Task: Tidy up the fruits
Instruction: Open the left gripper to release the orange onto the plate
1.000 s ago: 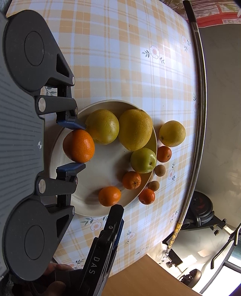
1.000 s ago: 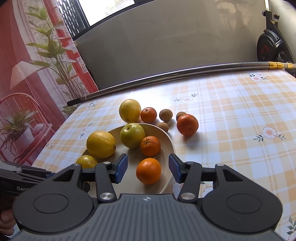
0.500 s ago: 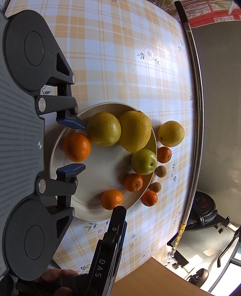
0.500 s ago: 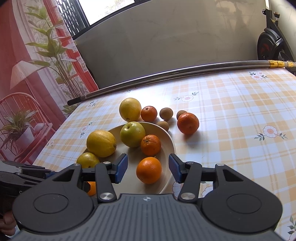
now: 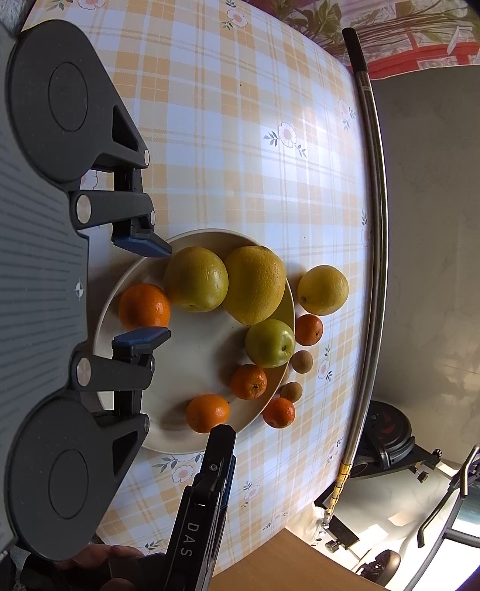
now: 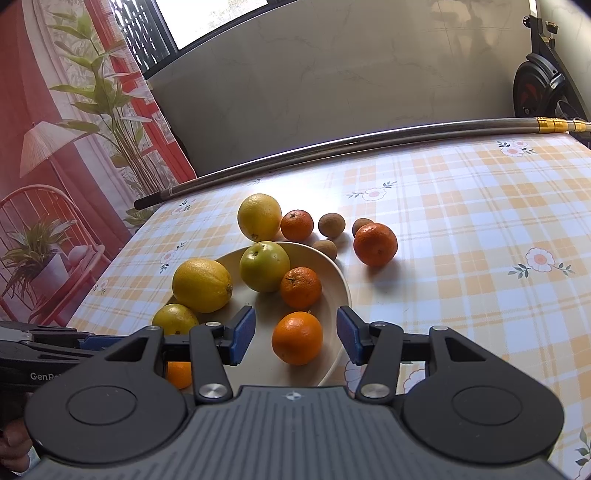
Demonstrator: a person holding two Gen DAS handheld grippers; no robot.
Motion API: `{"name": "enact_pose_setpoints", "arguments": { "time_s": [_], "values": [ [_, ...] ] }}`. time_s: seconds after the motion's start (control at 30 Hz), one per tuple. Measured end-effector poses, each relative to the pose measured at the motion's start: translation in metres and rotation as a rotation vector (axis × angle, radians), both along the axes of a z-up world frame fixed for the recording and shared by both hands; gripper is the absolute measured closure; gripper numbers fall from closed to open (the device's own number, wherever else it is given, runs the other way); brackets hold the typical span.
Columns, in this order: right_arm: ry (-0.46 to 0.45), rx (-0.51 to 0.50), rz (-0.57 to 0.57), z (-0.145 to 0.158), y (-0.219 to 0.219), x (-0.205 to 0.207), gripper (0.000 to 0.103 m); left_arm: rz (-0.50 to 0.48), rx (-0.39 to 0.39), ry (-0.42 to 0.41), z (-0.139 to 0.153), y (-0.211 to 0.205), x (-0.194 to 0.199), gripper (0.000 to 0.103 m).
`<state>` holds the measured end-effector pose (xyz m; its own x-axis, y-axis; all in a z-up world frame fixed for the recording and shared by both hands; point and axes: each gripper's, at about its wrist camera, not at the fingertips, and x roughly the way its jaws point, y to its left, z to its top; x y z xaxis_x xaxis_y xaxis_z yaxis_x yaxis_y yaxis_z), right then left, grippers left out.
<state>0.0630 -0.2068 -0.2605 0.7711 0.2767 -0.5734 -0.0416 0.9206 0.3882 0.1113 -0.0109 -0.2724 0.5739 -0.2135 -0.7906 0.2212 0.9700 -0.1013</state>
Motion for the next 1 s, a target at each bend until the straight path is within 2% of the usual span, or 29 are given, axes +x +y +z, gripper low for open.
{"name": "enact_pose_setpoints", "arguments": {
  "time_s": [0.63, 1.0],
  "values": [
    [0.004, 0.002, -0.001, -0.002, 0.001, -0.002, 0.05, 0.013, 0.008, -0.001, -0.003, 0.0, -0.002, 0.055],
    [-0.001, 0.005, -0.016, -0.001, -0.004, -0.002, 0.05, -0.02, 0.009, -0.081, 0.01, -0.004, -0.009, 0.054]
  ]
}}
